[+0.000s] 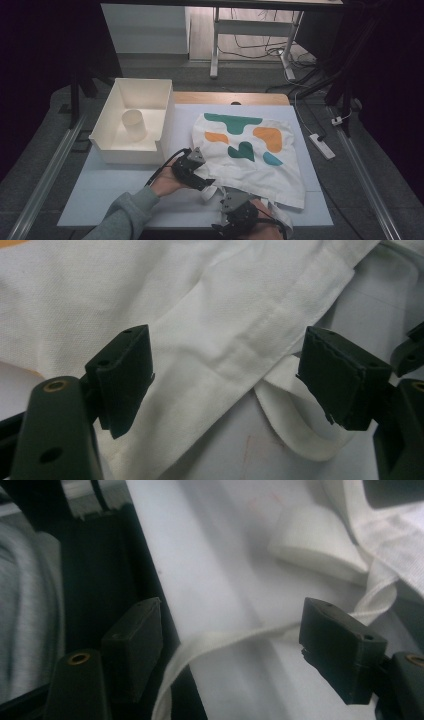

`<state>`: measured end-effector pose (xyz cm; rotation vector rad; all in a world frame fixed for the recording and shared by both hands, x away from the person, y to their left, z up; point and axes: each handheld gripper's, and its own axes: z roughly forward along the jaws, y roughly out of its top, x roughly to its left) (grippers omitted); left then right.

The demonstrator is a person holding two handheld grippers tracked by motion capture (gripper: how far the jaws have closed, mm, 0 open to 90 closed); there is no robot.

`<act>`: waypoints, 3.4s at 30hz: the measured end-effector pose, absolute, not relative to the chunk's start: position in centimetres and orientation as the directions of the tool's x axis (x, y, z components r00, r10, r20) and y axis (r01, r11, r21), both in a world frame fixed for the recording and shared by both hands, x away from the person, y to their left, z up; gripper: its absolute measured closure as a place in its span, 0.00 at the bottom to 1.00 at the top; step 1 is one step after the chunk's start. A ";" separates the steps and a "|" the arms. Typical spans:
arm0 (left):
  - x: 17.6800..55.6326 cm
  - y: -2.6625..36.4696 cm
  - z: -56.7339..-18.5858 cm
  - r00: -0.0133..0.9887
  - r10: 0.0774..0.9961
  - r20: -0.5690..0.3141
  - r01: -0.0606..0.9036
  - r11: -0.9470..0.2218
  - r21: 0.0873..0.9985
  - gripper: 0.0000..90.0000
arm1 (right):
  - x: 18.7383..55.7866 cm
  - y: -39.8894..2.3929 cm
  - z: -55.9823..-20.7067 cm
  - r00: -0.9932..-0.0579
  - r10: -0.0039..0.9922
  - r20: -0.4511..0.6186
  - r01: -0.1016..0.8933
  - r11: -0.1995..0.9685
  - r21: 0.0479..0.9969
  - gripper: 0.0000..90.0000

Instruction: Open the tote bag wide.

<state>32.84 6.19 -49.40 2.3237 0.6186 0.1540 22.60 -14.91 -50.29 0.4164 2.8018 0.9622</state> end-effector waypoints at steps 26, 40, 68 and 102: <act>32.8 6.5 -49.6 0.874 0.483 -0.064 0.396 -0.629 0.669 0.25 | 23.5 -16.0 -50.5 -0.954 0.301 0.004 0.245 0.768 0.591 0.99; 33.0 6.5 -49.8 0.872 0.485 -0.068 0.403 -0.630 0.663 0.25 | 25.0 -18.8 -46.7 -0.913 0.390 -0.122 0.185 0.662 0.727 0.99; 33.1 6.8 -49.8 0.870 0.489 -0.060 0.399 -0.628 0.669 0.25 | 35.1 -21.3 -42.8 -0.812 0.561 -0.161 0.195 0.521 0.831 0.98; 33.1 7.6 -49.5 0.833 0.552 -0.037 0.410 -0.572 0.711 0.25 | 35.7 -24.9 -41.7 -0.721 0.691 -0.043 0.339 0.406 0.849 0.50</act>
